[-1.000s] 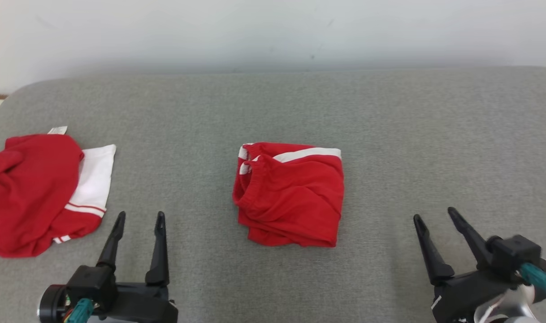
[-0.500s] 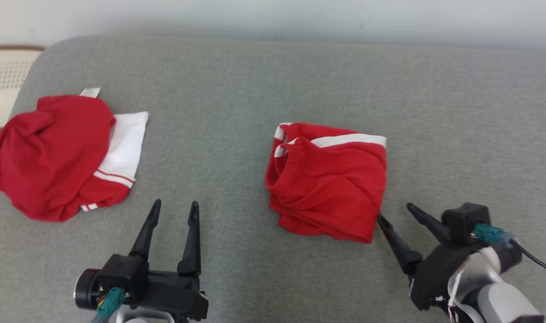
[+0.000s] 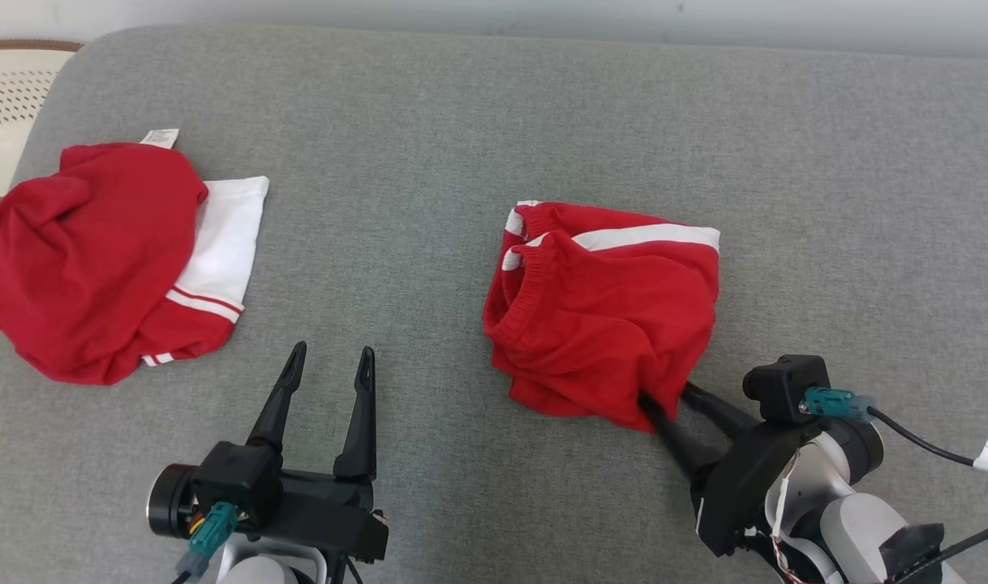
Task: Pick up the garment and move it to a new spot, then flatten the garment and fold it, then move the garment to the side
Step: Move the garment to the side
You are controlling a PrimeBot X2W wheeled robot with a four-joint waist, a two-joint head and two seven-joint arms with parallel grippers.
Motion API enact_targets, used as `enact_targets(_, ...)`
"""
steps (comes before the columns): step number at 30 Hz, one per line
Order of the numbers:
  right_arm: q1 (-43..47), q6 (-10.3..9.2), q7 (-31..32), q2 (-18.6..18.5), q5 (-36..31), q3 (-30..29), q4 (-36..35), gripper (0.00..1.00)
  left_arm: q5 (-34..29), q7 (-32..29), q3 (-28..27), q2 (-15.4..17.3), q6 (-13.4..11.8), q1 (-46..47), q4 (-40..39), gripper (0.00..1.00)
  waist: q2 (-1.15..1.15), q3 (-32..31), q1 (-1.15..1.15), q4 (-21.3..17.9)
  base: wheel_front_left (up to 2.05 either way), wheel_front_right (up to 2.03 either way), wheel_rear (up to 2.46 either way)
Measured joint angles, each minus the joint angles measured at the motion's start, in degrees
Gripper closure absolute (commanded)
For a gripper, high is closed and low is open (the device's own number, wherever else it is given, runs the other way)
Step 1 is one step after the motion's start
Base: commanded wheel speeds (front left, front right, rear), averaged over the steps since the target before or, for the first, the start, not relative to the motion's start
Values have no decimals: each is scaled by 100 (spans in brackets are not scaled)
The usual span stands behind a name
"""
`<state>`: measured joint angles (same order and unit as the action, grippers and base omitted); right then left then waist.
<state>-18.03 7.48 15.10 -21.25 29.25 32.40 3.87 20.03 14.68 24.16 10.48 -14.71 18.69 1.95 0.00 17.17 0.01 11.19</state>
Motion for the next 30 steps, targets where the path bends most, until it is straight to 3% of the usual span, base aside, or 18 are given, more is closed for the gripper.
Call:
enact_targets(14,203,2,-257,-100,-215,-510,-71,100,-134,8,-40,73,-29,58,-162,0,0,66,-1,-440,0,0,0)
enact_targets(23,347,5,-597,-189,-450,-1029,70,100,-308,-215,-31,336,-97,243,-548,0,0,207,-1,-1198,0,0,0)
enact_targets(30,-83,5,-1163,-236,-390,-1298,747,100,-506,-502,82,454,-57,535,-759,0,0,380,-1,-1877,0,0,0)
